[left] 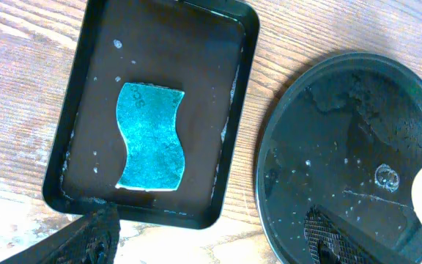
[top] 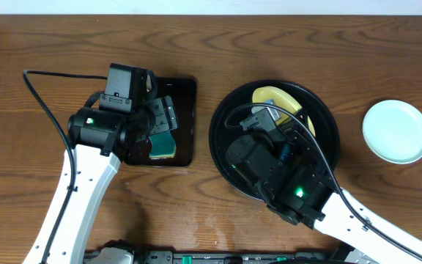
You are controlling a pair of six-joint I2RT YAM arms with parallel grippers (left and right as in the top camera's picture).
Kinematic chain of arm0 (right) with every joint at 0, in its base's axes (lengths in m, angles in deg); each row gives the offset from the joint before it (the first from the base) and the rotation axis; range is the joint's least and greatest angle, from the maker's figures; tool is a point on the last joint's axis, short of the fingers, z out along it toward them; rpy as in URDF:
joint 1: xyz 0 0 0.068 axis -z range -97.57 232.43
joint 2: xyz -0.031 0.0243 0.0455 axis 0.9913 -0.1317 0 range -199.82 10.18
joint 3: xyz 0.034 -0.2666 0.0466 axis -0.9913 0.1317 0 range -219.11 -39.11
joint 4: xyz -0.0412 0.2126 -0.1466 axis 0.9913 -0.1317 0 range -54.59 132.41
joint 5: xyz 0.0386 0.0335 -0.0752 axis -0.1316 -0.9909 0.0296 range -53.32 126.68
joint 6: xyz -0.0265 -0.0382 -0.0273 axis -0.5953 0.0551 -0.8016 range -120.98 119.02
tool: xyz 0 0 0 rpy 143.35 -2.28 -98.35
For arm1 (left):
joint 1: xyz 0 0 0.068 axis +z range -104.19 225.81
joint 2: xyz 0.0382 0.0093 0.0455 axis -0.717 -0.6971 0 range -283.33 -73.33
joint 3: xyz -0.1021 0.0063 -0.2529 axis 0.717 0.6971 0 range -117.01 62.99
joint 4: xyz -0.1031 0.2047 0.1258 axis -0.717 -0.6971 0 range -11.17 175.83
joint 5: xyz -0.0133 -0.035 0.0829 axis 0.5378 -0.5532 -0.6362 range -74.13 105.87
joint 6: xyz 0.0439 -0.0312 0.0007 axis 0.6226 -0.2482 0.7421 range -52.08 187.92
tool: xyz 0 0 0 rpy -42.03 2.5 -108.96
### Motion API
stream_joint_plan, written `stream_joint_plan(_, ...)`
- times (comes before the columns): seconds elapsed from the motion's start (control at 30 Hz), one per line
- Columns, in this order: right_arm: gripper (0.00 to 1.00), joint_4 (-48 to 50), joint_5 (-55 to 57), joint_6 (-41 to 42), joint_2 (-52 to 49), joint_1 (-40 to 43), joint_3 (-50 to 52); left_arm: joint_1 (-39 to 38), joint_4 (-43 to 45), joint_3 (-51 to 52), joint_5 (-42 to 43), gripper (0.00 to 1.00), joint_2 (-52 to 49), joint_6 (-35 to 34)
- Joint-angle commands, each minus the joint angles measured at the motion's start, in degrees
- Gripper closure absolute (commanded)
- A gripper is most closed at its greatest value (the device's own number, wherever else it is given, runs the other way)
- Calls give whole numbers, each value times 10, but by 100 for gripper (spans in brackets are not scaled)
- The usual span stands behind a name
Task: Clean dirty plates on tray and stack at the side
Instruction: 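Lift the yellow plate with the right gripper over the round tray, then place the yellow plate on top of the mint plate stack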
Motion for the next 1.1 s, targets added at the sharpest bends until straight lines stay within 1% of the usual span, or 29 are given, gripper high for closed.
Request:
stream_joint_plan(0.0,99,13,14,28,8,-5,-1,2,-1,-15,1,19,0,6)
stream_joint_plan(0.03,99,17,-9,19,8,-5,-1,2,-1,-15,1,19,0,6)
stream_joint_plan(0.07,99,19,10,-3,8,-2,-1,2,-1,-15,1,19,0,6)
stream_joint_plan(0.1,99,25,26,6,8,4,-1,2,-1,-15,1,19,0,6)
stream_joint_plan(0.13,99,34,20,31,8,9,-1,2,-1,-15,1,19,0,6)
stream_joint_plan(0.17,99,42,-12,39,8,10,-1,2,-1,-15,1,19,0,6)
stream_joint_plan(0.2,99,41,-60,11,8,6,-1,2,-1,-15,1,19,0,6)
stream_joint_plan(0.23,99,35,-73,-28,7,2,-1,2,-1,-15,1,19,0,6)
stream_joint_plan(0.27,99,32,-56,-39,6,2,-1,2,-1,-15,1,19,0,6)
stream_joint_plan(0.3,99,41,27,15,6,14,-1,2,-1,-15,1,19,0,6)
stream_joint_plan(0.33,99,48,13,42,6,17,-1,2,-1,-15,1,19,0,6)
stream_joint_plan(0.37,99,43,-84,-16,6,11,-1,2,-1,-15,1,19,0,6)
stream_joint_plan(0.4,99,37,-75,-33,4,10,0,2,-1,-15,1,19,0,6)
stream_joint_plan(0.43,99,37,-44,-21,3,14,0,2,-1,-15,1,19,0,6)
stream_joint_plan(0.47,99,41,-13,17,3,19,0,2,-1,-15,1,19,0,6)
stream_joint_plan(0.5,99,45,-30,48,3,21,-1,2,-1,-15,1,19,0,6)
stream_joint_plan(0.53,99,45,-68,33,3,19,-1,2,-1,-15,1,19,0,6)
stream_joint_plan(0.57,99,38,-91,-2,3,16,-1,2,-1,-15,1,19,0,6)
stream_joint_plan(0.6,99,33,-71,-8,0,17,0,2,-1,-15,1,19,0,6)
stream_joint_plan(0.67,99,37,-29,30,-2,26,0,2,-1,-15,1,19,0,6)
stream_joint_plan(0.7,99,39,-56,27,-2,25,0,2,-1,-15,1,19,0,6)
stream_joint_plan(0.77,99,35,-54,15,-2,25,0,2,-1,-15,1,19,0,6)
stream_joint_plan(0.93,99,28,-52,67,-2,31,0,2,-1,-15,1,19,0,6)
stream_joint_plan(1.0,99,14,-68,113,-2,39,0,2,-1,-15,1,19,0,6)
stream_joint_plan(1.07,99,-10,-116,192,-2,59,0,2,-1,-15,1,19,0,6)
